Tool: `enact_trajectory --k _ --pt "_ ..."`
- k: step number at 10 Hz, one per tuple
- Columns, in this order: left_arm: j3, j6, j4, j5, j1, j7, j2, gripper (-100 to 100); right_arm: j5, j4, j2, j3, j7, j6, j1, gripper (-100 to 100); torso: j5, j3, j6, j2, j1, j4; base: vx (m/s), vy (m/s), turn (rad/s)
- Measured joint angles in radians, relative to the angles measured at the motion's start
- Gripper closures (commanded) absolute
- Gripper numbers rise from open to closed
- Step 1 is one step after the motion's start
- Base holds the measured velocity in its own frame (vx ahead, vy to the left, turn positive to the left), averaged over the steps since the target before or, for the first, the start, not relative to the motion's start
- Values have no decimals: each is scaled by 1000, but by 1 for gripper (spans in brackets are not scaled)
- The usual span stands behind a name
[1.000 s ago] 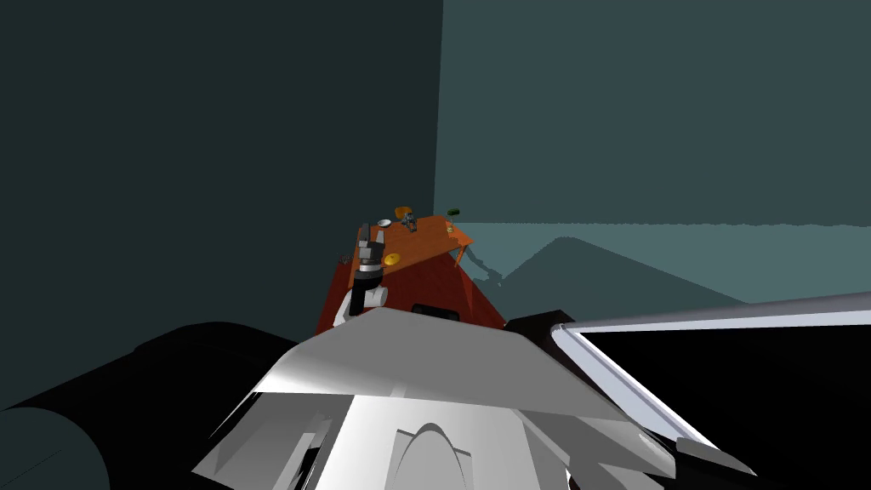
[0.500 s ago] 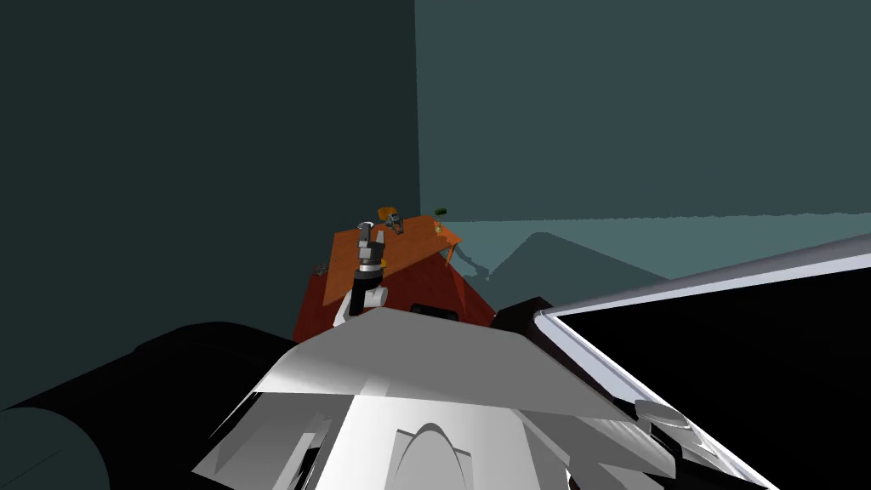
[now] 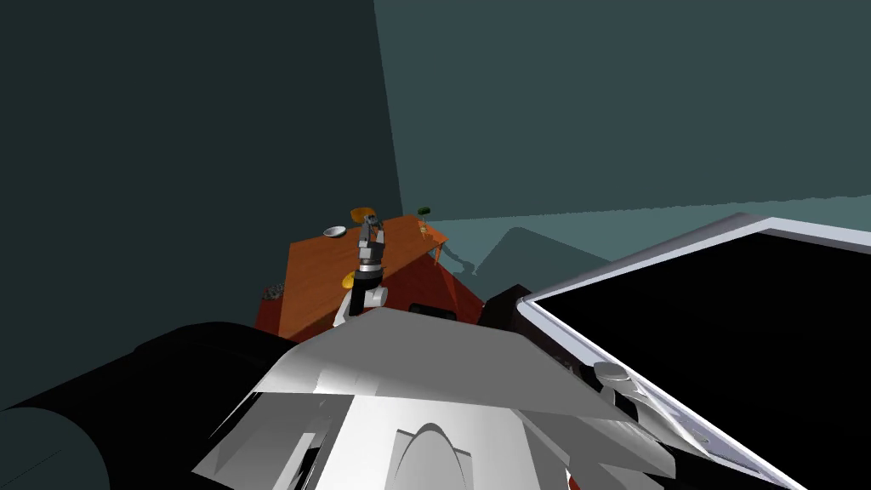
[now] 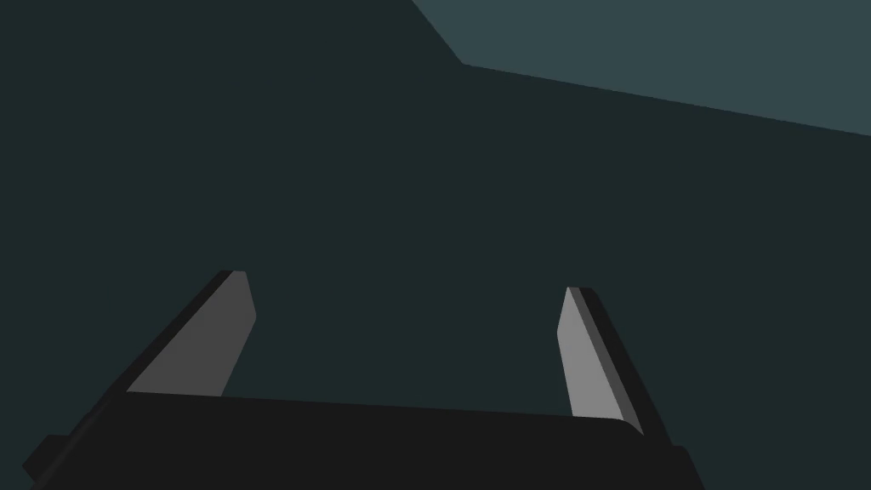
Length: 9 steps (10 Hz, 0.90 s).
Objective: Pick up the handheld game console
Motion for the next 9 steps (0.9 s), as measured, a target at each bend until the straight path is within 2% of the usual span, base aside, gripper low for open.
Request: enact_trajectory --k 1,2,3,4,5,6,8,9 --pt "0 0 0 0 0 0 0 0 8 -29 15 29 4 -16 -17 100 -2 -2 -1 -4 -1 -1 71 11 -421" --pt "0 0 0 0 0 0 0 0 8 -7 9 43 14 -18 -48 100 -2 -2 0 -2 0 -1 143 -9 -435" --pt "0 0 0 0 0 0 0 0 19 94 -13 68 65 14 -113 100 -7 -4 0 -6 -1 -3 133 -16 -431" --pt "0 0 0 0 0 0 0 0 30 143 -16 97 90 26 -162 100 -10 -5 -2 -7 -3 -3 63 -7 -381" --pt "0 0 0 0 0 0 0 0 36 75 14 114 62 -8 -145 100 -16 -4 1 -2 -4 -5 8 16 -204" --pt "0 0 0 0 0 0 0 0 38 54 23 122 51 -20 -146 100 -16 -1 0 1 -5 -4 -17 22 -19" --pt "0 0 0 0 -1 0 0 0 39 34 26 125 55 -13 -152 100 -17 0 -1 4 -6 -3 -11 2 22" --pt "0 0 0 0 -1 0 0 0 40 9 32 126 48 -19 -144 100 -17 0 0 4 -7 -3 108 -31 -355"
